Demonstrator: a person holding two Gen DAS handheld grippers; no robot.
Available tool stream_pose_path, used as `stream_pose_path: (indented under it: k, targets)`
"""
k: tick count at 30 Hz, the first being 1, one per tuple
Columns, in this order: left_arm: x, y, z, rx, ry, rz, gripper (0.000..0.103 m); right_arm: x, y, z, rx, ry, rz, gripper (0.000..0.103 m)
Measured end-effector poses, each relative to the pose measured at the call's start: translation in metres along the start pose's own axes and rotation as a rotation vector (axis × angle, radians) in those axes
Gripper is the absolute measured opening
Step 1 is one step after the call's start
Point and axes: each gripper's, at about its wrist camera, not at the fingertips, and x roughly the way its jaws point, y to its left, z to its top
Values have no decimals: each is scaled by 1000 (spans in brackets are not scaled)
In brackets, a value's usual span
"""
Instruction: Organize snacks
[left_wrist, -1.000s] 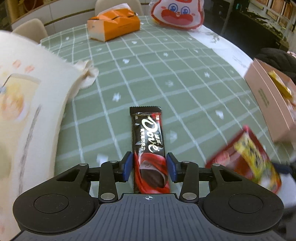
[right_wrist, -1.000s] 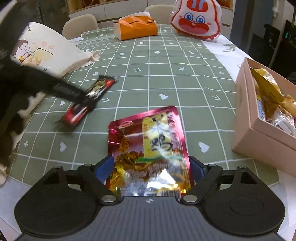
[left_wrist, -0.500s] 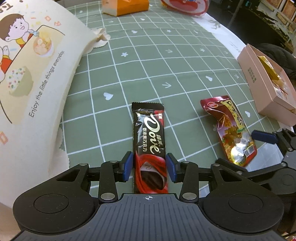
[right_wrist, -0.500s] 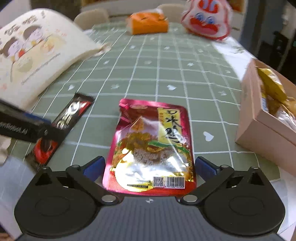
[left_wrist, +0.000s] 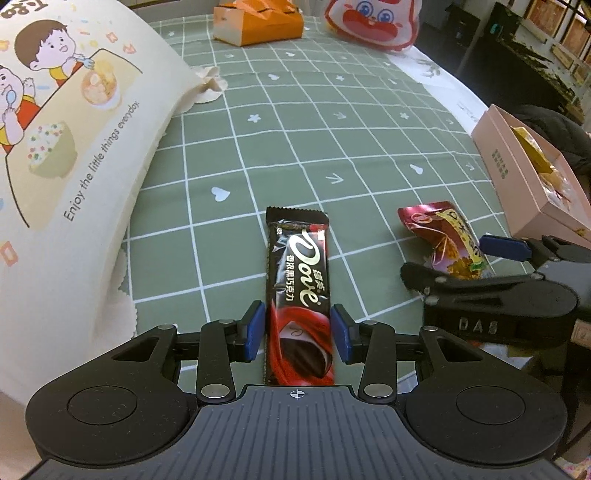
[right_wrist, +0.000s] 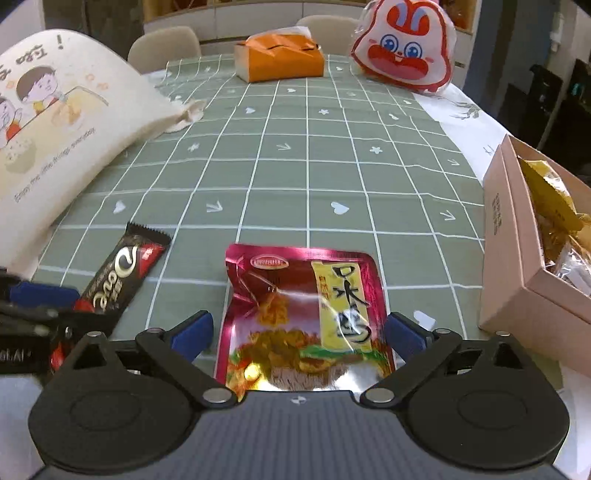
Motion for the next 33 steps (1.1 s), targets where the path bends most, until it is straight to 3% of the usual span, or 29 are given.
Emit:
stream_pose_path:
  k: [2, 7, 8, 12, 18, 21, 25, 29, 33]
  targets:
    - [0, 2, -1, -1, -5, -6, 44, -3, -3, 2, 11, 5, 4, 84]
    - [-1, 4, -1, -22, -8, -8, 43, -31, -16, 8, 58, -19, 112, 52]
    - [-1, 4, -1, -25, -9, -6, 42, -39, -21, 9, 76, -29, 137, 41]
    - [-2, 2, -2, -38, -13, -3, 36, -61, -34, 10, 132, -57, 164, 29]
    - [-2, -5, 6, -40, -17, -58, 11, -76, -56, 2, 181, -72, 119, 27]
    - [0, -18, 9, 6, -17, -55, 12, -82, -67, 0, 205, -83, 91, 27]
    - [4, -37, 10, 85, -16, 5, 12, -85, -72, -3, 189, -73, 88, 29]
    - [5, -47, 10, 150, -11, 50, 15, -74, -55, -14, 99, -10, 108, 59]
    - [6, -49, 8, 161, -4, 30, 24, -59, -35, -29, 22, 32, 73, 61]
